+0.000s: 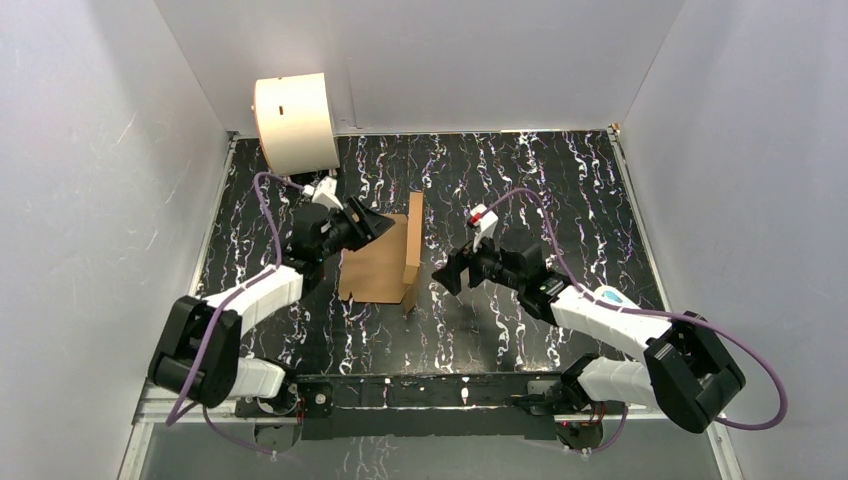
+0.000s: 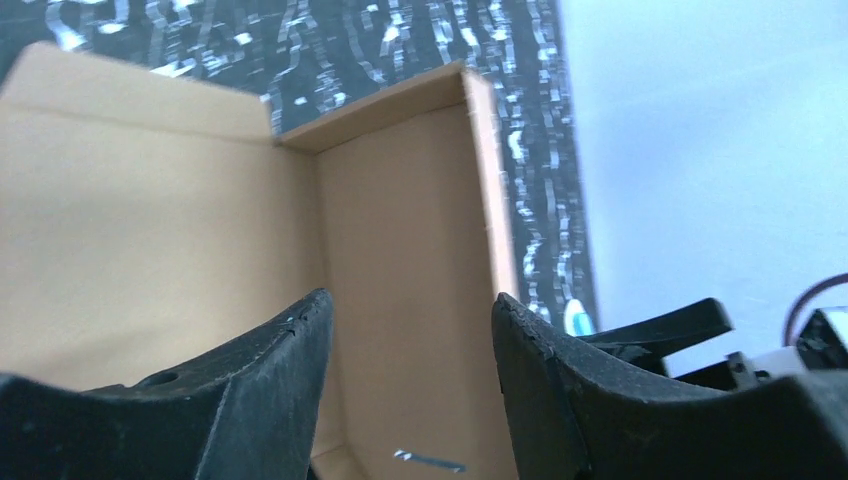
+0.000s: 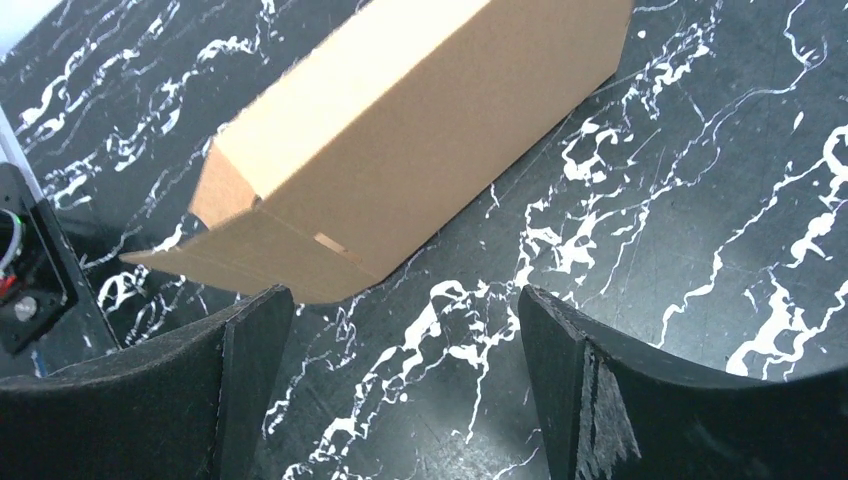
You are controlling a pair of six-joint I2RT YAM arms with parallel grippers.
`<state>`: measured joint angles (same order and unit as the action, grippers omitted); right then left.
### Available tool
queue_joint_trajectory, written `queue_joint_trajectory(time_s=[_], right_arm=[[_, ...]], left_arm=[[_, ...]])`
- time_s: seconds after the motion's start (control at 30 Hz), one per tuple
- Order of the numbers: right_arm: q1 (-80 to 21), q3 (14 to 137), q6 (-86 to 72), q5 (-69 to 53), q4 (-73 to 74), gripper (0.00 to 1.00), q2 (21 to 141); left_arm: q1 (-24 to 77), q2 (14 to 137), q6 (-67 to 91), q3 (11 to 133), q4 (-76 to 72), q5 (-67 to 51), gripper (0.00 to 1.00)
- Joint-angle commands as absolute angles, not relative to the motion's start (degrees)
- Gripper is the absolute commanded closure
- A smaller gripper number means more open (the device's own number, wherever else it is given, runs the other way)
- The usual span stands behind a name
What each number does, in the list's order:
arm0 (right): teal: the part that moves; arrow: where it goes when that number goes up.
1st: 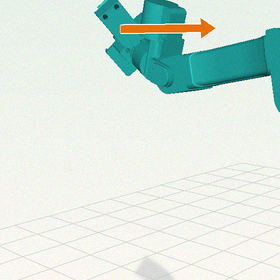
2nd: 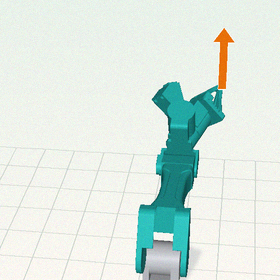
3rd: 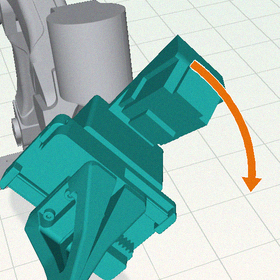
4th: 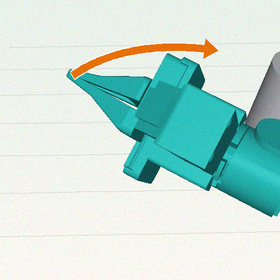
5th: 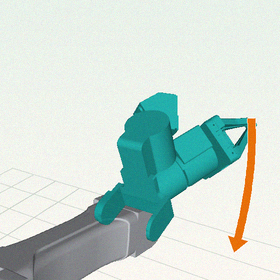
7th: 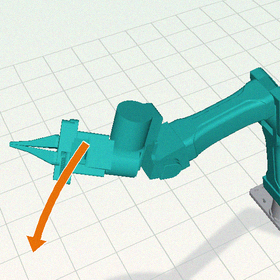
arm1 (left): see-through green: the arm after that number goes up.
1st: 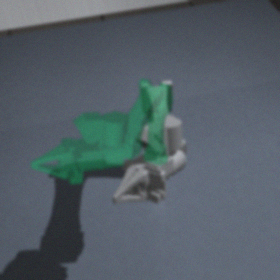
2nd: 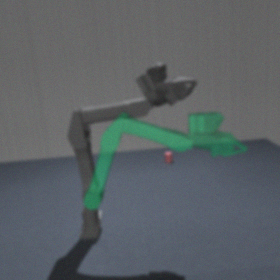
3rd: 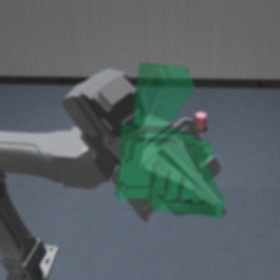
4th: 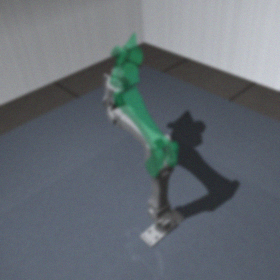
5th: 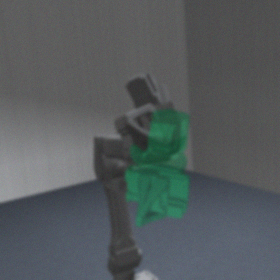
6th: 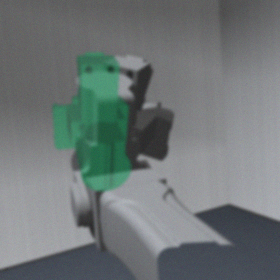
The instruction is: Fold the paper box
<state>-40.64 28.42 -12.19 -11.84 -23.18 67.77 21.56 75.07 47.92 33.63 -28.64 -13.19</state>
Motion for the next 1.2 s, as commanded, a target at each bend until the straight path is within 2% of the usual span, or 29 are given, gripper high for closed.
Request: queue_joint_trajectory(time_s=[0.0, 0.2, 0.47, 0.7, 0.87, 1.17], right_arm=[[-41.0, 35.9, -14.1, -10.1, -17.0, 0.07, 66.3], [-42.4, 43.2, -17.1, -8.9, -7.4, 0.06, 66.9], [-55.8, 53.9, -24.8, 15.0, 5.1, 0.06, 72.9], [-63.0, 60.3, -28.1, 27.8, 12.1, 0.09, 80.7], [-64.4, 62.1, -28.2, 28.2, 14.9, 0.17, 82.3], [-64.5, 62.2, -21.7, 26.1, 17.1, 0.48, 81.8]], left_arm=[[19.5, 79.6, 54.5, 39.4, -33.7, -25.7, 0.42], [19.2, 88.9, 55.1, 46.2, -33.0, -29.0, 0.42], [19.2, 92.5, 56.8, 48.3, -35.5, -30.8, 0.45], [19.2, 90.6, 55.9, 47.2, -34.2, -29.3, 0.45], [19.2, 88.0, 53.9, 46.6, -31.2, -27.2, 0.45], [19.1, 84.1, 54.5, 44.0, -30.5, -24.9, 0.45]])
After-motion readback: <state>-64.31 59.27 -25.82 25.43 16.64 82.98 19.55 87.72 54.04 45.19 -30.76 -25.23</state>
